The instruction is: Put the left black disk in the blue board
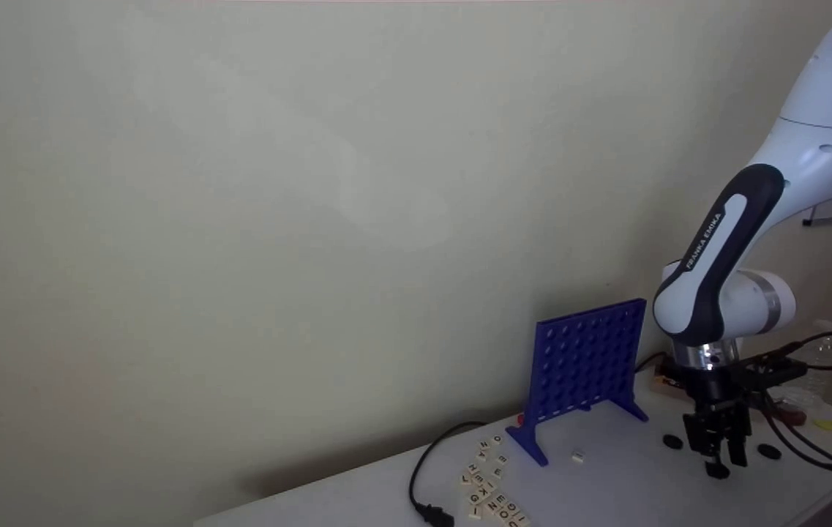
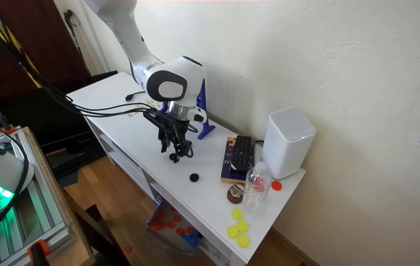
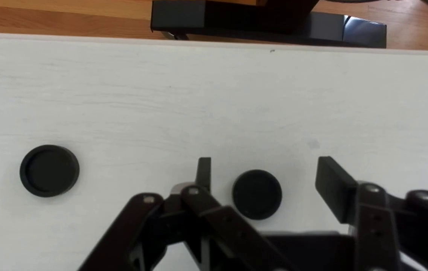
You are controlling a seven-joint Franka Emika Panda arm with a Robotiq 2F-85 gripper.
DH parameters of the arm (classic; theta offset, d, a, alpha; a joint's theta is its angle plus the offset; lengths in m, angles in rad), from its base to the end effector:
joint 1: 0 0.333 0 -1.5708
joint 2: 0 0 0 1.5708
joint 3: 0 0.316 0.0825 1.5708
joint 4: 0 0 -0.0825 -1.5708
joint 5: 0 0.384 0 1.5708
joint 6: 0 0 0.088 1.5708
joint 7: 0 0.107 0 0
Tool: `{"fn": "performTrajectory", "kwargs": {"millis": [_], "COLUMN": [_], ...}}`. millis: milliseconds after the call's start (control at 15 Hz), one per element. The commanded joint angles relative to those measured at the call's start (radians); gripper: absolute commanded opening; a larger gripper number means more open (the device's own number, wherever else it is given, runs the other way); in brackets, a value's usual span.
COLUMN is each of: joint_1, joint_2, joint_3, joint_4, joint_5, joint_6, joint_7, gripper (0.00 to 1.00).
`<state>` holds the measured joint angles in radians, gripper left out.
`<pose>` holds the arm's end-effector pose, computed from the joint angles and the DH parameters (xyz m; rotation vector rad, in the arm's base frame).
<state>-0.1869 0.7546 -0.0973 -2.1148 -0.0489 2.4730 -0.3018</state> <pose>0.4782 -0.1470 0.0282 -3.0516 -0.1146 0.6258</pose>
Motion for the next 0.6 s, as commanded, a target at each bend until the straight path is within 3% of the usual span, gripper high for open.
{"fn": "performTrajectory", "kwargs": {"millis": [0,67,267,333,400,533], "joint_1": [-0.002,-0.002,0.0,0.001,0.002,0.004], "joint_2": [0.029,0.032,0.042,0.046,0.049,0.054], "joint_3": [0.01,0.011,0.015,0.016,0.016,0.016], "joint_4": [0.032,0.036,0.05,0.054,0.057,0.064], "joint_5": [-0.02,-0.02,-0.018,-0.019,-0.02,-0.02], "joint_6": [0.006,0.007,0.005,0.005,0.006,0.005], "joint_7": [0.022,0.023,0.025,0.026,0.027,0.028], "gripper": [0.96,1.0,0.96,0.75,0.73,0.6]}}
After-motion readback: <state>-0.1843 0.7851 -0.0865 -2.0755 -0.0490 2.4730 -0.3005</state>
